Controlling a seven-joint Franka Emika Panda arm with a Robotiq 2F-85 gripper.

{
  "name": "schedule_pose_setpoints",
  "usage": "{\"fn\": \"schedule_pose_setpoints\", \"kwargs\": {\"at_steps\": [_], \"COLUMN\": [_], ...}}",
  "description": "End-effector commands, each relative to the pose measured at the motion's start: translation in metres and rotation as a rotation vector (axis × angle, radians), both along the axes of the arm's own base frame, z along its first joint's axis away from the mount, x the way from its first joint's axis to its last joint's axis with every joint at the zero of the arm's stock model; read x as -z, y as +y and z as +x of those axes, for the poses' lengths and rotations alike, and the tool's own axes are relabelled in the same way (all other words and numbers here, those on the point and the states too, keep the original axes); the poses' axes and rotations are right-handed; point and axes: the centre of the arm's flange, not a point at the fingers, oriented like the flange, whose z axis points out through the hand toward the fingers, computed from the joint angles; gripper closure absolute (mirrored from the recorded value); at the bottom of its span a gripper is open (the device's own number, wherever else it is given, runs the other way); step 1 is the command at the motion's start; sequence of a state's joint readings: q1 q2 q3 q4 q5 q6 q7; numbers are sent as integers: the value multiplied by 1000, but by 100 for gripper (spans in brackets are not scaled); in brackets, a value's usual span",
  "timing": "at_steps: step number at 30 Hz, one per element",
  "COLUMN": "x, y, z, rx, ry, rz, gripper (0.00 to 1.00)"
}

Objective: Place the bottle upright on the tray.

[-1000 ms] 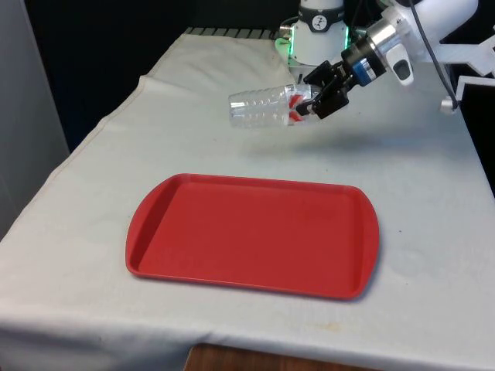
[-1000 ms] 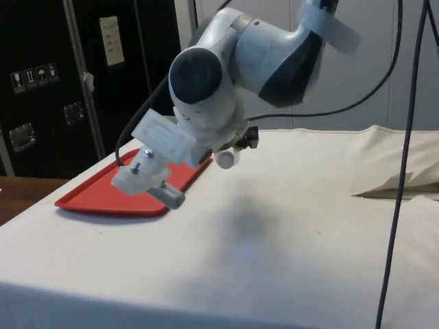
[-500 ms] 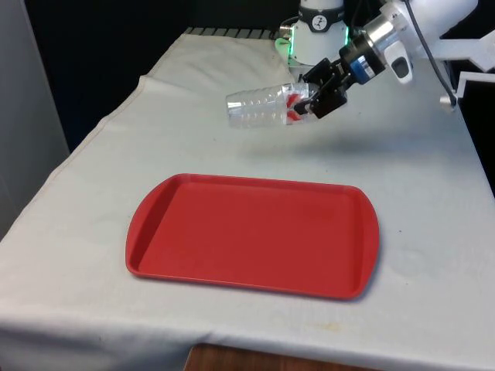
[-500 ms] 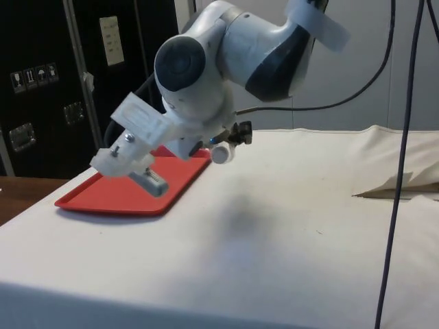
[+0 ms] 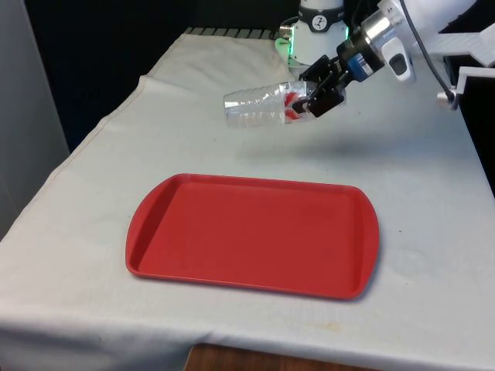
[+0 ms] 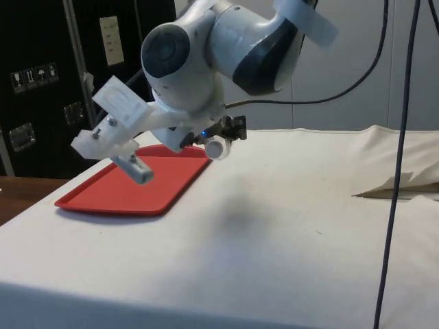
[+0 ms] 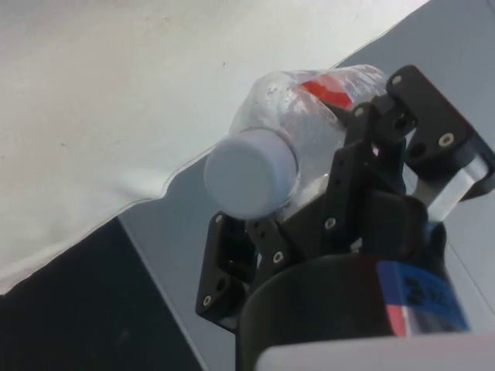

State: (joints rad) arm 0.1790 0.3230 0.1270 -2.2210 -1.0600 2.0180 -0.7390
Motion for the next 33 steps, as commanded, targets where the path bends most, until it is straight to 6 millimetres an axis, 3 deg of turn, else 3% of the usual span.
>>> {"fn": "schedule_pose_setpoints", "kwargs": {"at_steps": [1,33], "x": [-2,-39], "y": [-1,-5], "z": [1,11], "rx": [3,60], "ry": [4,10], "rz": [12,125], "gripper": [67,67]}}
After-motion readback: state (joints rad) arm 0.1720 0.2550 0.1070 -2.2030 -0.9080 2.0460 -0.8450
